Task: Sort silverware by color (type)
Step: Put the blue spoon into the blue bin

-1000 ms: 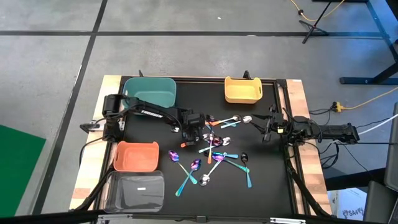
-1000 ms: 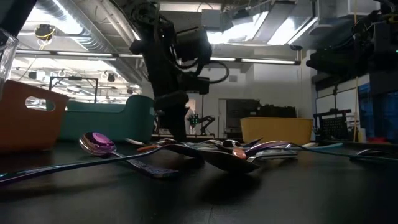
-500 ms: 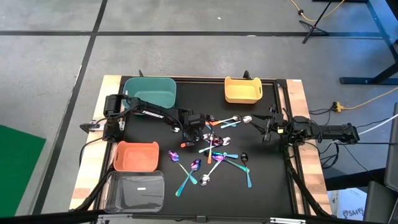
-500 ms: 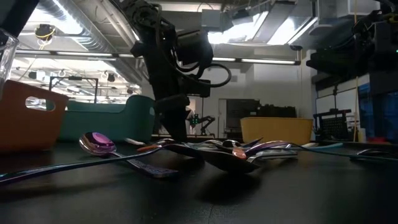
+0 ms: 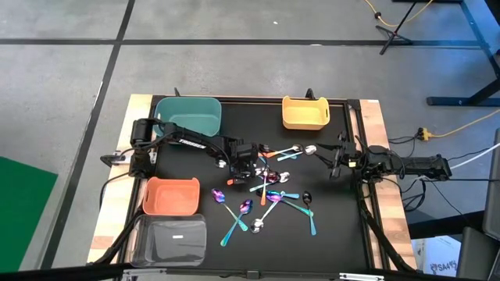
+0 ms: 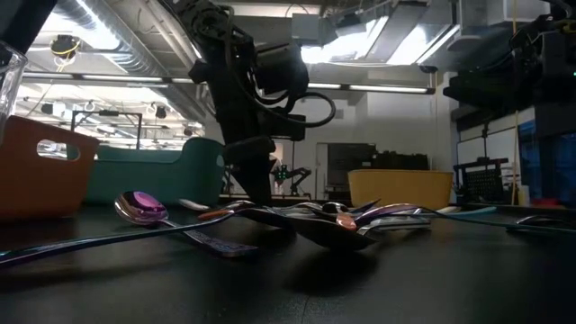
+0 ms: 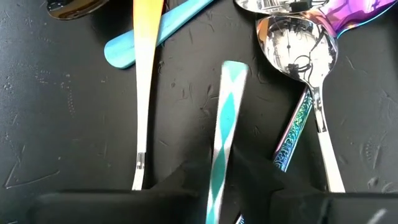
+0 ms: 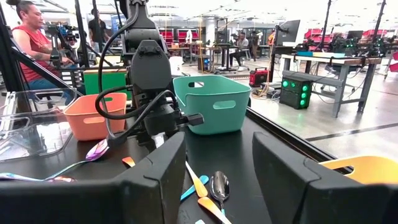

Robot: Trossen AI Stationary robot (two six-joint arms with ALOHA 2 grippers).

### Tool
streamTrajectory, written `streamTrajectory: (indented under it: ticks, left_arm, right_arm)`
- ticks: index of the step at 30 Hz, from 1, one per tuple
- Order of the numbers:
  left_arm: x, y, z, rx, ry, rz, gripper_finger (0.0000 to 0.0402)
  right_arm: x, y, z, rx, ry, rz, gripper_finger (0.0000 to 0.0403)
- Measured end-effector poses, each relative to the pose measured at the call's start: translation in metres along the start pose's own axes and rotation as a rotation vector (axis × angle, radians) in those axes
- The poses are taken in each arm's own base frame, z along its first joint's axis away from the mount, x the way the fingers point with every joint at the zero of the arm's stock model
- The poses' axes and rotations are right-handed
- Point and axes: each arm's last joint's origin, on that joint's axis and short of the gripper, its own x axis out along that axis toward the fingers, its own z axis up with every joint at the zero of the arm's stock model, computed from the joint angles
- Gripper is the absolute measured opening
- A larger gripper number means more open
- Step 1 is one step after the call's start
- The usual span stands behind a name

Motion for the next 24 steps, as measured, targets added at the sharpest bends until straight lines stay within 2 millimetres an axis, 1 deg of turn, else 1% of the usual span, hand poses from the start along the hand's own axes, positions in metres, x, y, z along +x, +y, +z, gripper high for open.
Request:
streamTrajectory:
  ticks: [4, 7, 14, 18, 22, 24]
  left_arm:
    - [0.000, 0.000, 0.000, 0.000, 0.000, 0.005, 0.0031]
    - [0.000, 0.000, 0.000, 0.000, 0.000, 0.010, 0.0023]
    - [0.000, 0.000, 0.000, 0.001, 0.000, 0.008, 0.0023]
    - [-0.002, 0.000, 0.000, 0.000, 0.000, -0.022, 0.0023]
    - [-0.008, 0.000, 0.005, 0.004, 0.029, -0.036, 0.0023]
    - [-0.012, 0.000, 0.011, 0.003, 0.018, -0.039, 0.0022]
  right_arm:
    - [0.000, 0.000, 0.000, 0.000, 0.000, 0.000, 0.0175]
    - [0.000, 0.000, 0.000, 0.000, 0.000, 0.000, 0.0175]
    - [0.000, 0.000, 0.000, 0.000, 0.000, 0.000, 0.0175]
    - [0.000, 0.000, 0.000, 0.000, 0.000, 0.000, 0.0175]
    - [0.000, 0.000, 0.000, 0.000, 0.000, 0.000, 0.0175]
    - [0.000, 0.000, 0.000, 0.000, 0.000, 0.000, 0.0175]
